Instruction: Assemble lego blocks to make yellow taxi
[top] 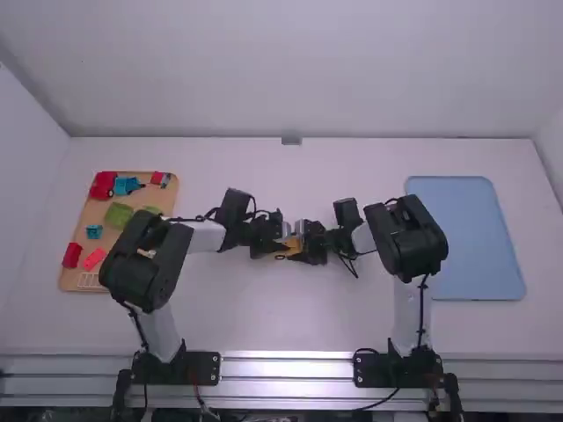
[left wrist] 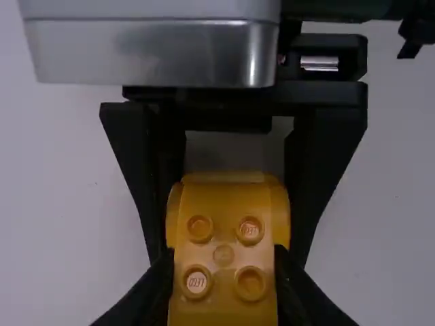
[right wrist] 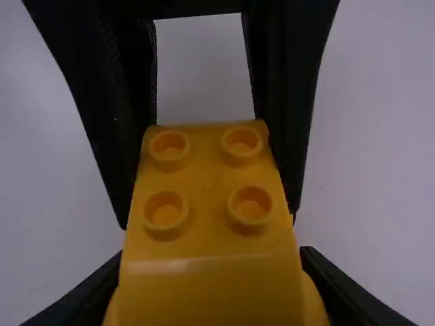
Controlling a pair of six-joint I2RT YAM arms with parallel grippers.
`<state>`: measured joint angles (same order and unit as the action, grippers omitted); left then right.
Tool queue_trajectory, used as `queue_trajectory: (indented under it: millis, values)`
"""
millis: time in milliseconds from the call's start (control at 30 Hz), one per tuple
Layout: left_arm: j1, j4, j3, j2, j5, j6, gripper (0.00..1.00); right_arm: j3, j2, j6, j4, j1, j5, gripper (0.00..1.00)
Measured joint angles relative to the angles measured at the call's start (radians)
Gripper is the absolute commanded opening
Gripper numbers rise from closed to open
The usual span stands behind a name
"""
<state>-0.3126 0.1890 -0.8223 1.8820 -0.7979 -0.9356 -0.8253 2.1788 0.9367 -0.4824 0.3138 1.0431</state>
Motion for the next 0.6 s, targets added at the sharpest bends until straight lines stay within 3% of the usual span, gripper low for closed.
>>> queue_trajectory:
  millis: [233, 467, 600]
  values:
    - [0.000, 0.032, 0.007, 0.001, -0.003, 0.001, 0.18, 0.000, 0.000, 0.002, -0.004, -0.003, -0.003, 0.55]
    - [0.000, 0.038, 0.008, 0.003, -0.008, 0.000, 0.20, 0.000, 0.000, 0.004, -0.004, -0.004, -0.002, 0.55]
    - [0.000, 0.038, 0.008, 0.003, -0.007, 0.000, 0.30, 0.000, 0.000, 0.005, -0.005, -0.005, -0.003, 0.55]
